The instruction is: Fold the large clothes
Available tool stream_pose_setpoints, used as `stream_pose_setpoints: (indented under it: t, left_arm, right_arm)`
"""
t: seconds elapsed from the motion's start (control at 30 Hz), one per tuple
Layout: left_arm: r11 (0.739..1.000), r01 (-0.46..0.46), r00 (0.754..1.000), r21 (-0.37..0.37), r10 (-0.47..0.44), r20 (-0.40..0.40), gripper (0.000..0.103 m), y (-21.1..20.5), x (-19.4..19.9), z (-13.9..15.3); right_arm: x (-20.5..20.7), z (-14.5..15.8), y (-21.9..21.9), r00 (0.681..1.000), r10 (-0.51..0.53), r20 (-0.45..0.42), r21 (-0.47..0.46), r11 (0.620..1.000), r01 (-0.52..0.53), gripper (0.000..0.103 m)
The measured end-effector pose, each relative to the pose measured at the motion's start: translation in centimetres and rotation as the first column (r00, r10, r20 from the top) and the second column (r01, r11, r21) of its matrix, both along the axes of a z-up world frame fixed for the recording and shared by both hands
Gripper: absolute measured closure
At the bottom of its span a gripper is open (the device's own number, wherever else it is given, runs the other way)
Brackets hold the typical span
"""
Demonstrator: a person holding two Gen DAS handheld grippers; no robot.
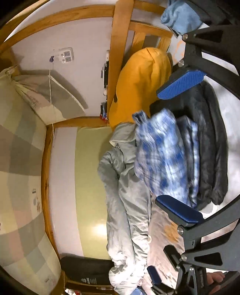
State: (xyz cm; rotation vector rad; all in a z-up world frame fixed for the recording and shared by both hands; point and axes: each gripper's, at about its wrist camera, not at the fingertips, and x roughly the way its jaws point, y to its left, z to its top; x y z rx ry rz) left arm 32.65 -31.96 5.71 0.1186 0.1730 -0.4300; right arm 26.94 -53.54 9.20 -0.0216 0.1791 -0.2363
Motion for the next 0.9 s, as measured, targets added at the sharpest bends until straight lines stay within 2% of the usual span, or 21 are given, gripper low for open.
stream_pose_setpoints:
  t: [0.1,0.17,0.27,0.37,0.47,0.67,0.8,0.9]
  left_arm:
    - [0.999,-0.027,1.000,0.033,0.027,-0.002,0.000,0.6,0.2,-2.8]
    - [0.999,-0.029,0.998,0.020,0.030,-0.050,0.000,0.9,1.0,-3.7]
    - [0.997,-0.033,0.998,-0.064,0.029,-0.056,0.000,2.3,1.4,-3.6]
    - [0.998,-0.022,0.999,-0.063,0.019,-0.046,0.000,2.3,1.1,-3.7]
    - [0.999,-0.017,0.999,-0.045,0.015,-0.046,0.000,1.9,1.1,-3.9]
    - [0.997,-0.029,0.997,-0.066,0.024,-0.074,0.000,2.5,1.7,-3.8]
    - [0.998,-0.028,0.998,-0.058,0.024,-0.059,0.000,2.3,1.5,-3.7]
    - [0.999,-0.025,0.999,-0.048,0.023,-0.046,0.000,2.1,1.4,-3.8]
  right_arm:
    - [0.9,-2.1,0.9,0.999,-0.036,-0.028,-0.038,0.999,0.035,0.000]
    - [1.3,-3.6,0.9,0.998,-0.048,-0.034,-0.040,0.998,0.047,0.000]
    - [1.6,-5.4,0.5,0.996,-0.058,-0.075,-0.027,0.998,0.056,0.000]
    - [1.7,-5.6,-0.1,0.995,-0.057,-0.082,-0.001,0.998,0.057,0.000]
    - [2.3,-5.9,0.3,0.993,-0.051,-0.111,-0.019,0.999,0.049,0.000]
    - [2.4,-6.1,1.0,0.993,-0.029,-0.117,-0.048,0.999,0.024,0.000]
    - [3.0,-6.4,0.9,0.988,-0.013,-0.155,-0.036,0.999,0.007,0.000]
    - [2.7,-6.3,1.2,0.990,-0.012,-0.140,-0.048,0.999,0.005,0.000]
